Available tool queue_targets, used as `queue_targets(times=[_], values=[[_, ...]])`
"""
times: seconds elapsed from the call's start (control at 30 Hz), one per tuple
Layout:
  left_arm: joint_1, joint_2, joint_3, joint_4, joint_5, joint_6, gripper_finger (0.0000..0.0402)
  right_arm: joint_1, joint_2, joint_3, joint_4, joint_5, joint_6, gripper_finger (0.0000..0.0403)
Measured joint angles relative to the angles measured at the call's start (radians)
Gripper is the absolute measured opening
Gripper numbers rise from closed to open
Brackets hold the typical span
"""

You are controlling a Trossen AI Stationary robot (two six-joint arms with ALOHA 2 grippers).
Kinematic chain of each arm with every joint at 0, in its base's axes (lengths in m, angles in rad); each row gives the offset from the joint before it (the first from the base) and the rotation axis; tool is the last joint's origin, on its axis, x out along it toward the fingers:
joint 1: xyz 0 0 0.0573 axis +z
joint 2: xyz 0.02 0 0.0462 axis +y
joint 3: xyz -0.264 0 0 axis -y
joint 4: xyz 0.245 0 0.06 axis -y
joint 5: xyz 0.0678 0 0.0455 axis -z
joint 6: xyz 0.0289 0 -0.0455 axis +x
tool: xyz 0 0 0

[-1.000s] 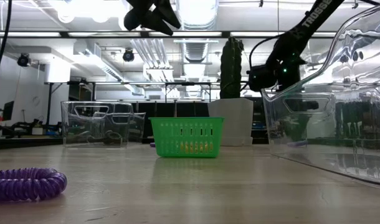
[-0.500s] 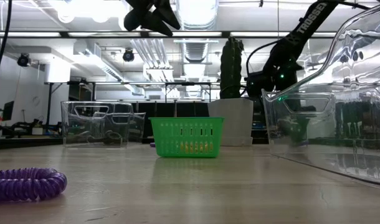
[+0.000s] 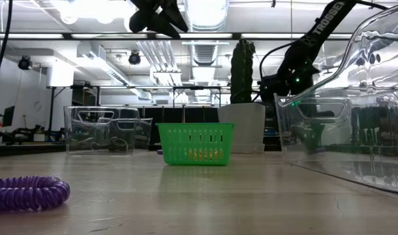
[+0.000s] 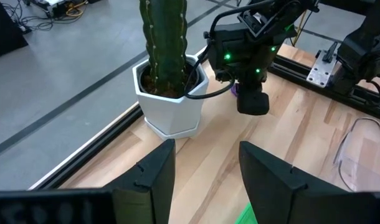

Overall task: Sort spring keychains
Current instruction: Put the right purple spring keychain into the bottom transparent bin

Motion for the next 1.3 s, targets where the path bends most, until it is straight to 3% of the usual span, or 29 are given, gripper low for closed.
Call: queue_targets(times=[0.3, 0.5, 0.67, 0.8, 1.17, 1.3], values=[[0.000, 0.000, 0.000, -0.001, 0.000, 0.000, 0.0169, 0.009, -0.047, 0.002, -0.056, 0.000, 0.000, 0.0015], [0.000, 0.000, 0.000, -0.002, 0.000, 0.000, 0.0169, 0.026, -0.198, 0.003, -0.062, -0.003, 0.007, 0.0014], [0.000, 0.000, 0.000, -0.002, 0.000, -0.001, 0.0169, 0.036, -0.373, 0.004, -0.103, -0.102, 0.013, 0.0014], [0.000, 0.000, 0.000, -0.001, 0.000, -0.001, 0.0169, 0.045, -0.537, 0.004, -0.118, -0.296, 0.006, 0.0013], [-0.001, 0.000, 0.000, -0.001, 0.001, -0.002, 0.0169, 0.050, -0.941, 0.005, -0.072, -1.100, 0.004, 0.0013], [-0.001, 0.000, 0.000, -0.001, 0.001, -0.002, 0.0169, 0.050, -1.040, 0.007, -0.061, -1.258, 0.053, 0.0013]])
